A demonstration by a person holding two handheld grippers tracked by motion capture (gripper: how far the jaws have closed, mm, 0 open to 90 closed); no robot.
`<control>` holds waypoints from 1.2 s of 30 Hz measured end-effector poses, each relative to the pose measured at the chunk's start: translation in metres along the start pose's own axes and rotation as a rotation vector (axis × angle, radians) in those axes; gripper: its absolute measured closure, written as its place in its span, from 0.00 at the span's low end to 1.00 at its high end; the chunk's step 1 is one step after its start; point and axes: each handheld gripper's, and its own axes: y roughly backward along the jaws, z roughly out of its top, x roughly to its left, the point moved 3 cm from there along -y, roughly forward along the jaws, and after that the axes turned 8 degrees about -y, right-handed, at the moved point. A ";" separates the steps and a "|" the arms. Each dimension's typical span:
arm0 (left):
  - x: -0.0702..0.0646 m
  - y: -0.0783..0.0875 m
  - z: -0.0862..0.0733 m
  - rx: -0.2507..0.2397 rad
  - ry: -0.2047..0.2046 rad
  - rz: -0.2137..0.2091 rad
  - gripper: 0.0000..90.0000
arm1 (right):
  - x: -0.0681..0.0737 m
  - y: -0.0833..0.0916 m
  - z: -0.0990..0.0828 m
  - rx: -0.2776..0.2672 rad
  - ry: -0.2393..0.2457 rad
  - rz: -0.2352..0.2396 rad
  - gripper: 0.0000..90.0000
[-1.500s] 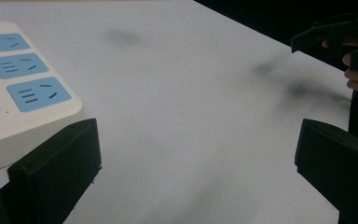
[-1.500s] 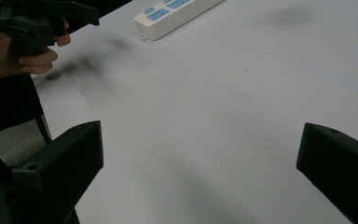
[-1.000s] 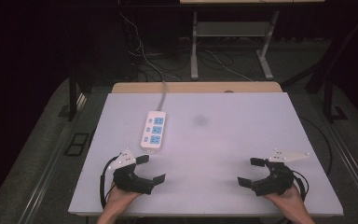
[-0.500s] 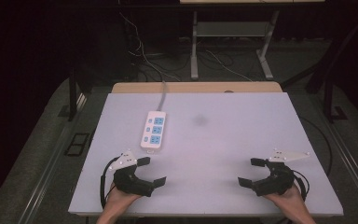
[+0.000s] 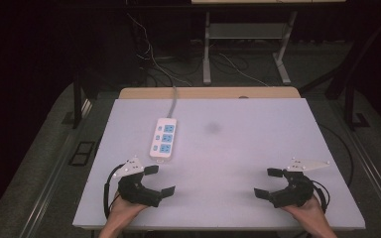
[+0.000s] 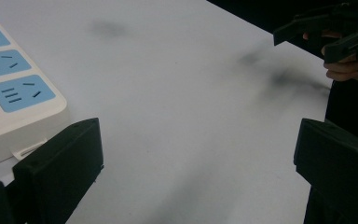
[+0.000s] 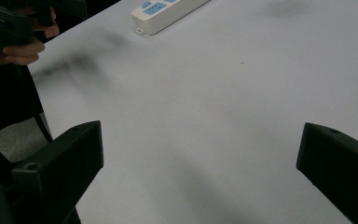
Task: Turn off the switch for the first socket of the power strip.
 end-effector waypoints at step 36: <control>0.034 -0.007 0.041 0.077 -0.002 0.011 0.00 | -0.003 0.002 0.000 -0.003 0.002 -0.006 0.00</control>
